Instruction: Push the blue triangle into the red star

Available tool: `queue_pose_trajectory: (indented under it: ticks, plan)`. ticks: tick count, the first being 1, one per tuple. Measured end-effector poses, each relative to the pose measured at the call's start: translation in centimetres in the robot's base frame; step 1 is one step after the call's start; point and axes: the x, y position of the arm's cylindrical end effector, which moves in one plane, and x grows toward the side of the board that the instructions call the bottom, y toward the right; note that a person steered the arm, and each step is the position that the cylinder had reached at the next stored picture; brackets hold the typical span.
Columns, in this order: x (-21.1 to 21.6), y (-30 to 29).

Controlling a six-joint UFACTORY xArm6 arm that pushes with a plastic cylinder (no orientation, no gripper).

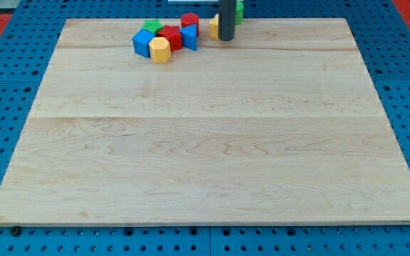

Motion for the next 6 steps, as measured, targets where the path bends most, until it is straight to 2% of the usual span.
queue_pose_trajectory:
  ticks: [1, 3, 4, 6]
  plan:
    - [0.2, 1.2]
    - [0.3, -8.8]
    - [-0.8, -10.8]
    - [-2.5, -3.1]
